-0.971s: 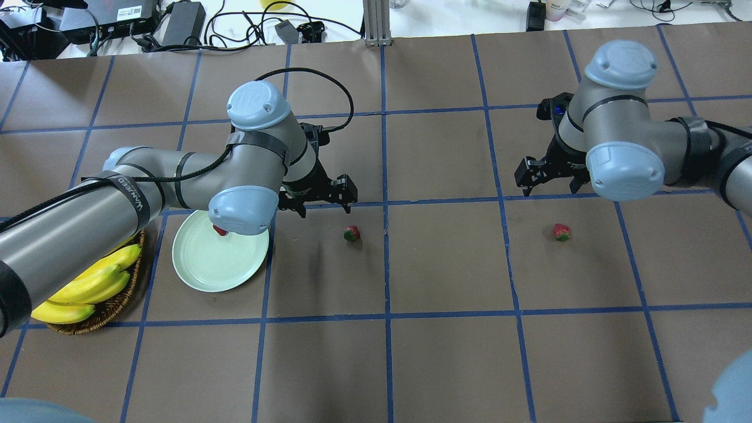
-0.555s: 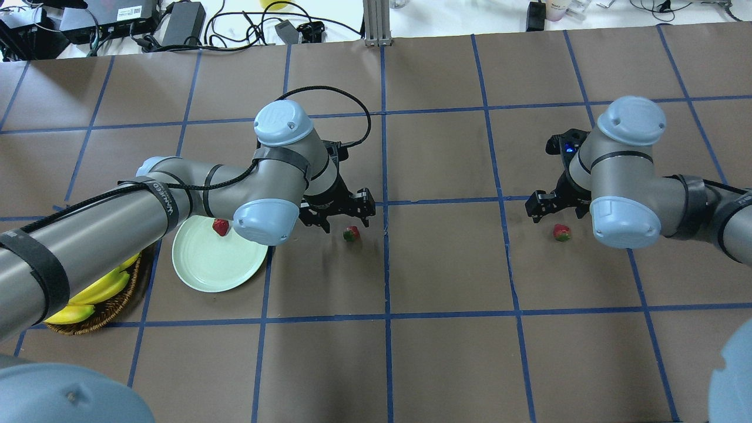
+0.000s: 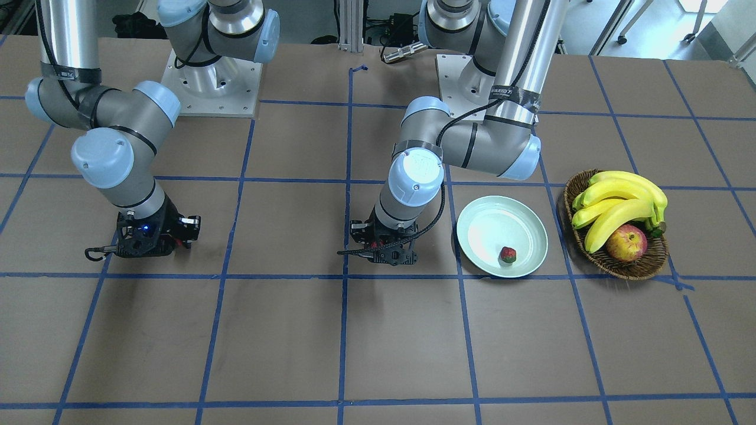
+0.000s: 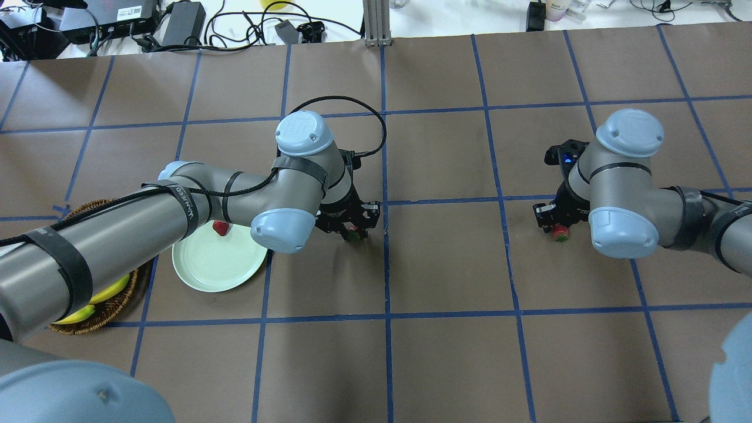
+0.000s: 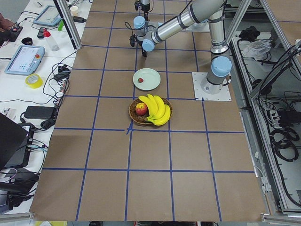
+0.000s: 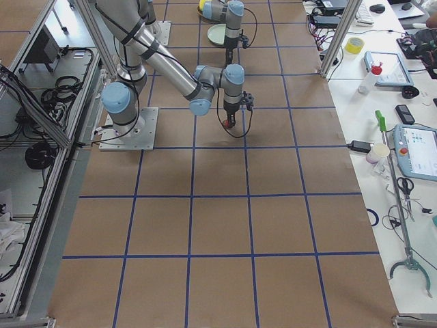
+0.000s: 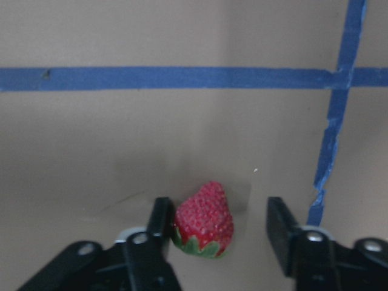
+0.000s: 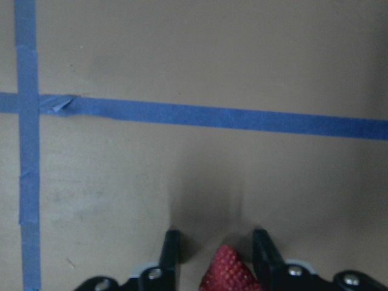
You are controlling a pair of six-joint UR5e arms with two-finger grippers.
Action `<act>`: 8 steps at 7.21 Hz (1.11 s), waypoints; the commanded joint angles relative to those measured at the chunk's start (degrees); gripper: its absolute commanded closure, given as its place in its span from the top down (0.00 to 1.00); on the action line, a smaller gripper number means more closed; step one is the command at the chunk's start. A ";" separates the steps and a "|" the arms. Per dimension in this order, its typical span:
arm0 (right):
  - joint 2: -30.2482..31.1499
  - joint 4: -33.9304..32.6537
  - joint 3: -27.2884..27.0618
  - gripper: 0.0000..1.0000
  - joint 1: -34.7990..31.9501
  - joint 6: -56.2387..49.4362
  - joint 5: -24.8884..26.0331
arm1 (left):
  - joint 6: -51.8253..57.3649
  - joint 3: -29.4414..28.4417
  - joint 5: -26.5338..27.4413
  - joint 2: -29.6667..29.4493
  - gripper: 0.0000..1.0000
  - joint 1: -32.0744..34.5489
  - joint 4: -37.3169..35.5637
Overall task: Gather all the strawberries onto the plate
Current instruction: 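Drop the strawberry into the plate with the left gripper while the right carries another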
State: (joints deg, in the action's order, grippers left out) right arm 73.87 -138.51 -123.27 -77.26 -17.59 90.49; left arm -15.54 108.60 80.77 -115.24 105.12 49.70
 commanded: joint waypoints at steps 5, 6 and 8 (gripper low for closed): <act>-0.56 15.17 12.58 0.00 -4.63 7.88 -3.81 | 14.09 -1.64 9.41 7.29 0.00 -12.08 9.05; -1.88 14.68 13.57 0.00 -9.87 16.19 -4.61 | 15.35 -1.12 11.24 9.05 0.00 -15.87 10.66; -5.30 13.88 17.95 0.00 -20.33 34.29 -10.39 | 21.30 1.07 16.25 10.82 0.00 -20.20 13.57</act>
State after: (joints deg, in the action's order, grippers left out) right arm 70.78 -124.33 -108.18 -91.08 5.47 83.78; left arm 1.86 108.04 94.46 -105.70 88.08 61.44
